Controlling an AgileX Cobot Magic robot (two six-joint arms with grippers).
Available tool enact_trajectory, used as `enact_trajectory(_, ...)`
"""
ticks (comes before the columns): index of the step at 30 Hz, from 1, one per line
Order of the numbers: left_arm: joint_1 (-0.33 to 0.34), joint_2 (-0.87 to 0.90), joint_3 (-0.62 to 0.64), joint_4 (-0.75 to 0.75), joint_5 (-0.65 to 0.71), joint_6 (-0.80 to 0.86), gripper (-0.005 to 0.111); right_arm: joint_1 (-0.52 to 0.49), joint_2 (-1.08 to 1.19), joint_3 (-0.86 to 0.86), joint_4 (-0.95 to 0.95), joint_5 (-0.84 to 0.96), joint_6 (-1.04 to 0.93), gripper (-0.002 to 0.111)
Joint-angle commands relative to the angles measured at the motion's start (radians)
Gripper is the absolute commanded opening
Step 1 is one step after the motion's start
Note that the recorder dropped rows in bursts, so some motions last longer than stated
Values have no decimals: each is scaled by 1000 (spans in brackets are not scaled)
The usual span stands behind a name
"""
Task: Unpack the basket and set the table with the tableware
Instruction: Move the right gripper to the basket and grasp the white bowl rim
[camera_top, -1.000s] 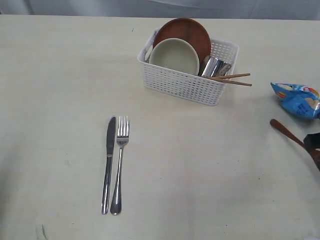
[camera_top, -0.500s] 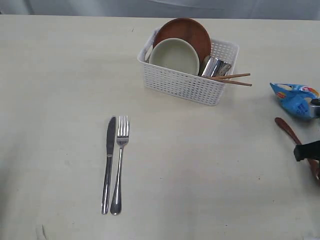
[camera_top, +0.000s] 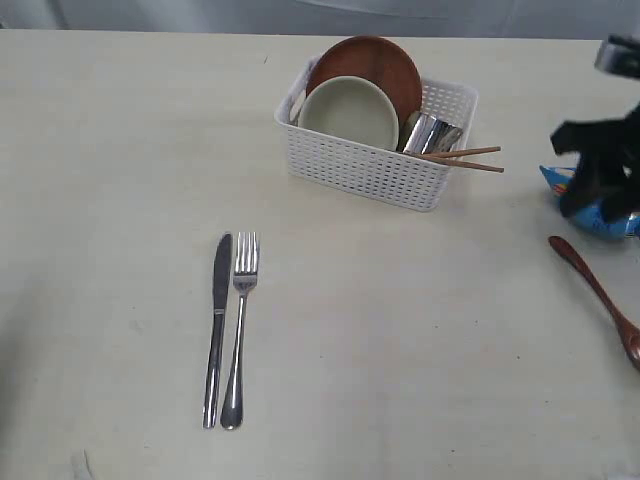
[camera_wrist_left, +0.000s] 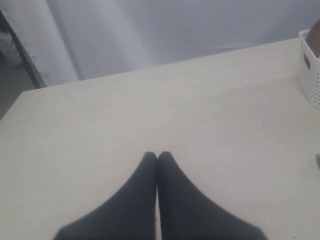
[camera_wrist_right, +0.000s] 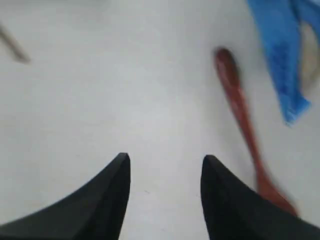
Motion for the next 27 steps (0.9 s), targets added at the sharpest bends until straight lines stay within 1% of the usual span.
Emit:
enact_trajectory(1,-7,-4,3,3,-10,-7,0,33,-6,-140,256,43,-164,44)
enact_trajectory(2,-7,-4,3,3,-10,-7,0,58,-6,-169,269,22,-166,44)
enact_trajectory(3,-7,-4,3,3,-10,-7,0,119,-6,-211,262,-35,-166,44)
enact_trajectory(4,-7,-4,3,3,-10,-7,0,159,-4,-225,253,-77,-166,44)
enact_trajectory(6,-7,-4,3,3,-10,-7,0,278,25,-256,211,-198,-147,44)
enact_trajectory(7,-7,-4,3,3,-10,-7,0,341,72,-290,163,-253,-93,44)
enact_trajectory(11,-7,-4,3,3,-10,-7,0,425,269,-436,35,-259,-28,44)
enact_trajectory(12,-7,-4,3,3,-10,-7,0,435,314,-470,-13,-259,-6,44)
enact_trajectory(16,-7,-4,3,3,-10,-7,0,446,406,-544,-103,-266,8,44)
enact_trajectory(20,-7,-4,3,3,-10,-7,0,446,500,-614,-112,-273,9,44)
enact_trajectory(26,-7,-4,3,3,-10,-7,0,446,548,-621,-114,-283,7,43)
enact_trajectory(27,-7,-4,3,3,-10,-7,0,446,548,-621,-114,-285,7,42)
